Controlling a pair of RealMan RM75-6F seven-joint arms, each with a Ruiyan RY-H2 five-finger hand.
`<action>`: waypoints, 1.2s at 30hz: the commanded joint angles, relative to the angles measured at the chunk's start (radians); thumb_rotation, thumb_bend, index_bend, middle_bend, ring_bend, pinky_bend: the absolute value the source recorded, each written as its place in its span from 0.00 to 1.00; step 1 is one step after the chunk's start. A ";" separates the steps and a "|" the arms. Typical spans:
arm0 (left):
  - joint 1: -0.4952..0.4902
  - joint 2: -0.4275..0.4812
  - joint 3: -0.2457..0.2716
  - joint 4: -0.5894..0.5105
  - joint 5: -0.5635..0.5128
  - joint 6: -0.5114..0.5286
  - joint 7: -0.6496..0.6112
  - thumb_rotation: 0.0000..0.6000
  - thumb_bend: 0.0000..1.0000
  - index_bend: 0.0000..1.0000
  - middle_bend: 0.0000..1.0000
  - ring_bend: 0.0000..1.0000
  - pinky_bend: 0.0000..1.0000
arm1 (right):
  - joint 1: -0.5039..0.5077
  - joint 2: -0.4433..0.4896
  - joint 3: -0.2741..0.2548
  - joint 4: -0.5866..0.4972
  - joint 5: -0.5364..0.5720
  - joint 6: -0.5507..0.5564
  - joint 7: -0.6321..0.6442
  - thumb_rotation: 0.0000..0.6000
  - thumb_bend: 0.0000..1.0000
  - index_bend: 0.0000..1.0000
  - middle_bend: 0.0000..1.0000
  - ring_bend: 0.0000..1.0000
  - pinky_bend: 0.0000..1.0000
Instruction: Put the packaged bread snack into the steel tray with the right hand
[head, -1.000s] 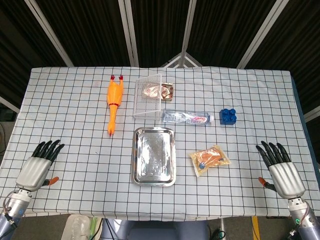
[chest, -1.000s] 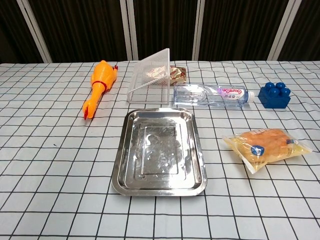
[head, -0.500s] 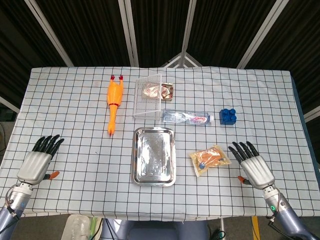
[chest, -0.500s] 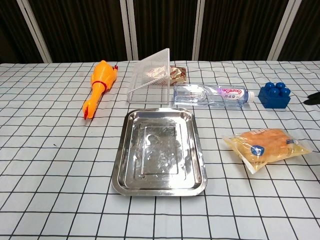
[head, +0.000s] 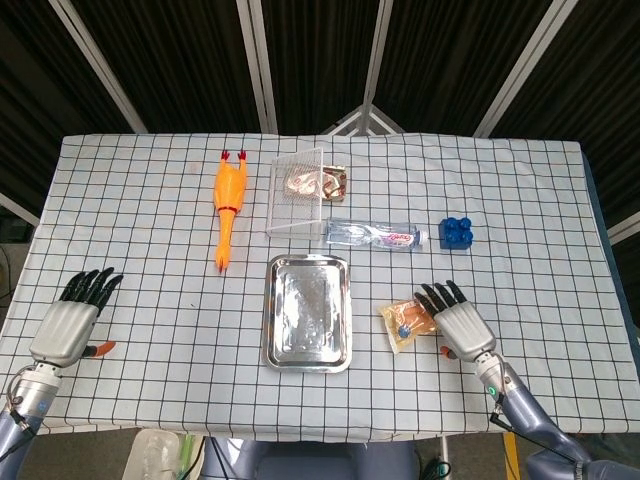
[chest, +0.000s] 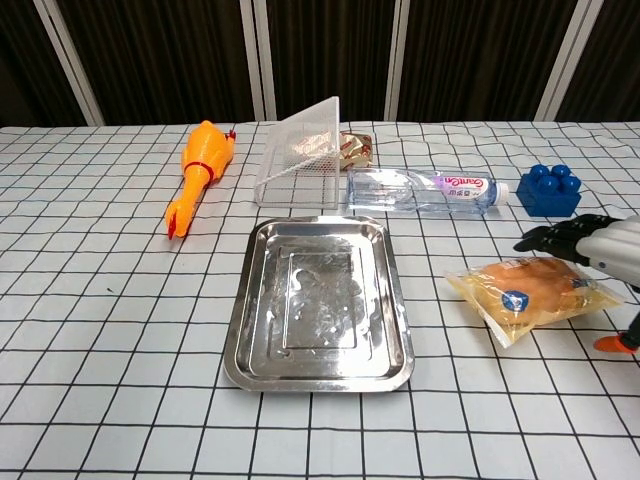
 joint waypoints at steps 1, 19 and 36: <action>-0.002 0.004 -0.005 0.004 -0.010 -0.004 -0.012 1.00 0.08 0.00 0.00 0.00 0.00 | 0.019 -0.013 0.012 -0.011 0.019 -0.013 -0.035 1.00 0.23 0.00 0.00 0.00 0.04; -0.005 0.018 -0.013 0.009 -0.037 -0.017 -0.042 1.00 0.08 0.00 0.00 0.00 0.00 | 0.081 -0.024 0.014 -0.069 0.115 -0.050 -0.161 1.00 0.50 0.55 0.48 0.34 0.53; -0.002 0.023 -0.003 -0.004 -0.019 -0.007 -0.042 1.00 0.08 0.00 0.00 0.00 0.00 | 0.158 -0.050 0.068 -0.266 0.155 0.008 -0.381 1.00 0.50 0.56 0.49 0.37 0.54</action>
